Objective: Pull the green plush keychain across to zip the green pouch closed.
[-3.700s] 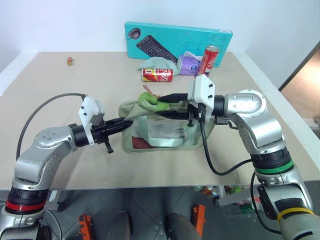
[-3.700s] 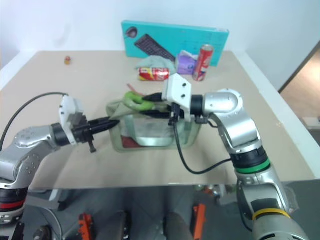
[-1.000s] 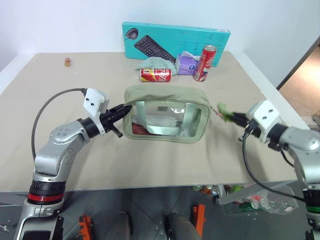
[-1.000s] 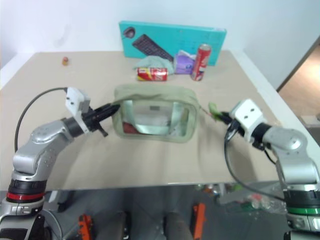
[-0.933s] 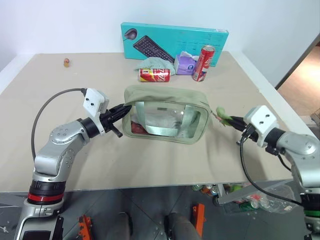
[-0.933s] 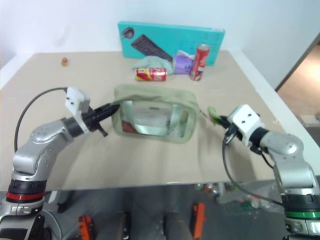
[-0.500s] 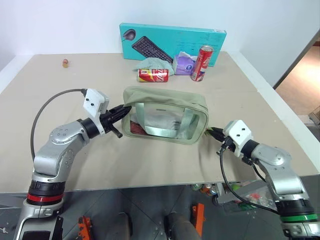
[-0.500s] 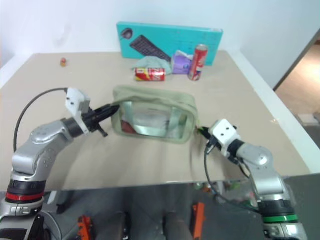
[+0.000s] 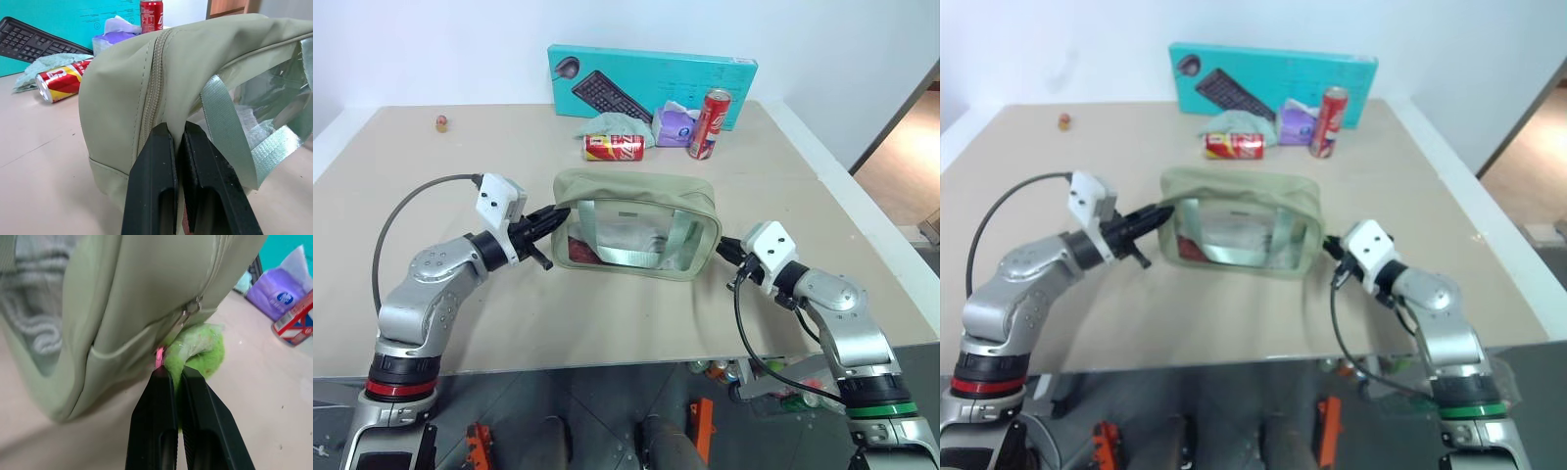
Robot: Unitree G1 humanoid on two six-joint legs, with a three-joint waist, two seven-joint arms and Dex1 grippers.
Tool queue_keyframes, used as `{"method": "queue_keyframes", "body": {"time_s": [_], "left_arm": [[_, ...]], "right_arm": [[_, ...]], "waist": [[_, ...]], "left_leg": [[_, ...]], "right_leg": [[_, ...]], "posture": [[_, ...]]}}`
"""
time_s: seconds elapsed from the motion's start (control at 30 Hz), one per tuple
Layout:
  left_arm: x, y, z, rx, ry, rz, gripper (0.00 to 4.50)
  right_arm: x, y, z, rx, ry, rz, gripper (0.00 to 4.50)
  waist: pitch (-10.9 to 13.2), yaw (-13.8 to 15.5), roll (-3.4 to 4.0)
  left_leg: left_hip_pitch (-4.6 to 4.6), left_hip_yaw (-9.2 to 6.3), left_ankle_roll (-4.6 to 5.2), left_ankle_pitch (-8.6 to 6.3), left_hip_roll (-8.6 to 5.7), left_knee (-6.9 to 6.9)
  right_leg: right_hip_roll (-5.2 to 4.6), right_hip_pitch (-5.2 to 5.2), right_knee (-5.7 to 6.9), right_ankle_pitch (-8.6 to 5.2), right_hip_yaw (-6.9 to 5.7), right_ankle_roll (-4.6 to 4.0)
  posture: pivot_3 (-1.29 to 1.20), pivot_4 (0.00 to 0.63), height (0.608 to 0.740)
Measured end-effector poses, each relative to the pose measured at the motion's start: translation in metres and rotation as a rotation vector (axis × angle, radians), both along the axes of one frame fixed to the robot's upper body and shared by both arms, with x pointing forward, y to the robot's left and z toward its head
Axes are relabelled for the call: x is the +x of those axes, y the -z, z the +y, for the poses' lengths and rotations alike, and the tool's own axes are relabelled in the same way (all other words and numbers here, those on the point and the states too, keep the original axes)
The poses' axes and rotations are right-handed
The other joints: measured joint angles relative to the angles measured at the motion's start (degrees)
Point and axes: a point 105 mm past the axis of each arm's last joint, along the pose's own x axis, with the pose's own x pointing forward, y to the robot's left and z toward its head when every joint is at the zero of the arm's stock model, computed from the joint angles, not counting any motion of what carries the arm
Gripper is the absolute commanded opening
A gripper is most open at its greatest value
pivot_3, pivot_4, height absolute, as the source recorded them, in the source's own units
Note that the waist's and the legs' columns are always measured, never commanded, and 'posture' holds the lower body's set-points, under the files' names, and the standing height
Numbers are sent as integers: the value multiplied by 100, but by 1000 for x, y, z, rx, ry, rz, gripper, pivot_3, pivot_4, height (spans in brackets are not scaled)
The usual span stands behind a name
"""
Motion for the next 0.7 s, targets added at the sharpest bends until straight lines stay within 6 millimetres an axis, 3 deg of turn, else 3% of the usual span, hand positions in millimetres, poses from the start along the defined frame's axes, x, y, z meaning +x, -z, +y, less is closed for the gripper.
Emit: {"method": "queue_keyframes", "body": {"time_s": [0.03, 0.1, 0.2, 0.23, 0.4, 0.47, 0.6, 0.7], "left_arm": [[-1, 0, 0, -7, 5, 9, 0], [-2, 0, 0, -29, 19, 32, 815], [-4, 1, 0, -36, 35, 55, 1654], [-4, 1, 0, -39, 43, 58, 2173], [-9, -7, 11, -53, 71, 65, 3867], [-13, -17, 20, -97, 78, 55, 4445], [-20, -32, 38, -99, 58, 26, 4445], [-22, -24, 64, 11, -50, 10, 4445]], "right_arm": [[-1, -1, -2, 11, 3, 5, 699], [-4, -4, -10, 37, 5, 17, 1321], [-13, -16, -16, 76, -31, 24, 2221], [-16, -22, -15, 94, -50, 19, 2721], [-26, -47, -26, 197, -70, 24, 4456], [-29, -58, -35, 249, -54, 36, 4500], [-33, -74, -50, 317, -18, 46, 4500], [-41, -79, -57, 307, 4, 46, 4500]], "waist": [[0, 0, 0], [0, 2, 0], [0, 3, 0], [0, -3, 0], [0, -12, 0], [0, -11, 0], [1, -20, -1], [0, -34, 0]], "left_leg": [[0, 0, 0, 0, 0, 0], [0, 0, 0, 0, 0, 0], [-2, -1, 0, 0, 0, -1], [-1, -1, 0, 0, 0, -2], [-1, -2, 0, 0, 2, -2], [-2, -1, 0, 0, 1, -1], [-1, 0, 0, 0, 1, -3], [4, -1, 2, -2, 2, -13]], "right_leg": [[0, 0, 0, 0, 0, 0], [0, 1, 0, 0, 0, 1], [0, -1, 0, -2, -1, 1], [0, -2, 0, -2, 0, 1], [2, -2, 0, -2, -1, -1], [0, -1, 0, -2, -1, 0], [1, -3, 0, -3, 0, -2], [1, -2, 0, -13, -2, -10]], "posture": [[0, 150, 740], [0, 150, 740], [0, 150, 740], [0, 150, 740], [0, 150, 740], [0, 150, 740], [0, 150, 740], [0, 150, 740]]}}
